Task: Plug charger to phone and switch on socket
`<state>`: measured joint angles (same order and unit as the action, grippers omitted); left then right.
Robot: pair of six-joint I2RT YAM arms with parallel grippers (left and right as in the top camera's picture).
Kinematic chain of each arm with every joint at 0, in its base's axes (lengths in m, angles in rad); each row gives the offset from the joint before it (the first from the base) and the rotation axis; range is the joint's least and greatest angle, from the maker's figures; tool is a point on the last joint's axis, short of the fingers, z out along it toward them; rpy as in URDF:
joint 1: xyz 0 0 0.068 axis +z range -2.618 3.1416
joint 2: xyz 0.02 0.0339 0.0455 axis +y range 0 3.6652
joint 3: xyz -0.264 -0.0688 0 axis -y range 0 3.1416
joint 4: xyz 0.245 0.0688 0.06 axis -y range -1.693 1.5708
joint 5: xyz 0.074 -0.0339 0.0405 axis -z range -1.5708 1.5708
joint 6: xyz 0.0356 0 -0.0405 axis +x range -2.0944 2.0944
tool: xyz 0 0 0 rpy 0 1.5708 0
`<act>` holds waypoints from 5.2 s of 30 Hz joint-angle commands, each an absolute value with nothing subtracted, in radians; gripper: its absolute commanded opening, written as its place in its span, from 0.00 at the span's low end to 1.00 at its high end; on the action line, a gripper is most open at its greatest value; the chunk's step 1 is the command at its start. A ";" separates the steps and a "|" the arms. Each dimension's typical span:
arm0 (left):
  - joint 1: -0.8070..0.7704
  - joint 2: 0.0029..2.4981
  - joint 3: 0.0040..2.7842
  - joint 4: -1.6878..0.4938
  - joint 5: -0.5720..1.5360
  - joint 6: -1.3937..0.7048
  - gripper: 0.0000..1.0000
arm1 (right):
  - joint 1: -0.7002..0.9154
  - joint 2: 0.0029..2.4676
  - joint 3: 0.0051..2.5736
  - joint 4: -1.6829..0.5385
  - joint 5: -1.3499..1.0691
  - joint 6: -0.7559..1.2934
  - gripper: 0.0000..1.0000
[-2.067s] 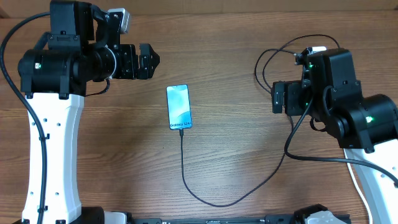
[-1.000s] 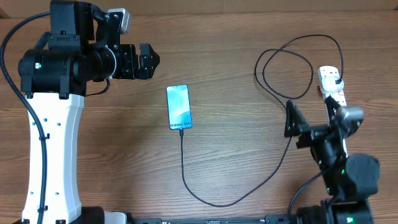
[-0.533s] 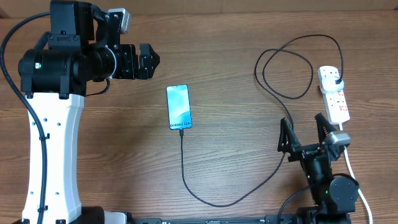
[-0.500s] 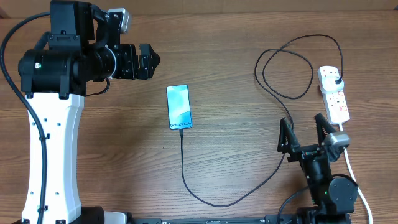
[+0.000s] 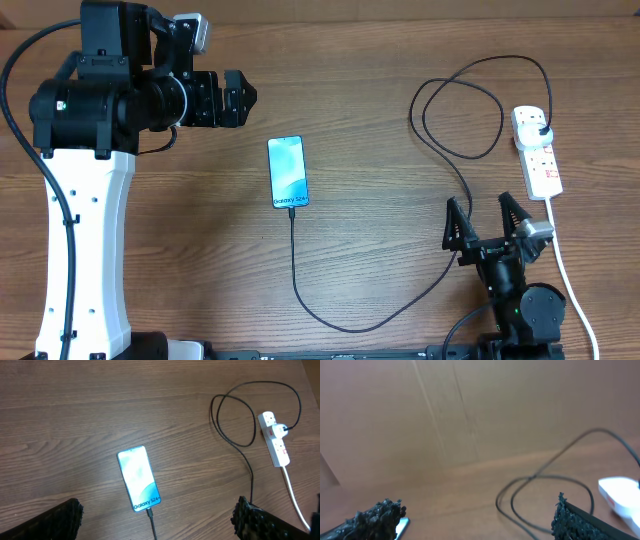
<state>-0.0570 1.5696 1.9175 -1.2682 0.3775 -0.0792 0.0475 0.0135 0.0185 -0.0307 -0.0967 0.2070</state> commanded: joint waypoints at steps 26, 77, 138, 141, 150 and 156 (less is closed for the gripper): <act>-0.053 1.576 1.913 -1.268 0.385 -0.075 1.00 | 0.044 0.003 0.008 -0.078 -0.076 0.213 1.00; -0.052 0.681 0.871 -0.535 0.200 0.068 0.99 | 0.044 0.003 0.008 -0.078 -0.076 0.213 1.00; 0.013 0.004 0.004 -0.062 0.169 0.273 0.99 | 0.044 0.003 0.008 -0.078 -0.076 0.213 1.00; 0.013 0.004 0.004 -0.062 0.169 0.274 1.00 | 0.044 0.003 0.008 -0.078 -0.076 0.213 1.00; 0.013 0.004 0.004 -0.062 0.169 0.274 1.00 | 0.044 0.003 0.008 -0.078 -0.076 0.213 1.00; 0.013 0.004 0.004 -0.062 0.169 0.274 1.00 | 0.044 0.003 0.008 -0.078 -0.076 0.213 1.00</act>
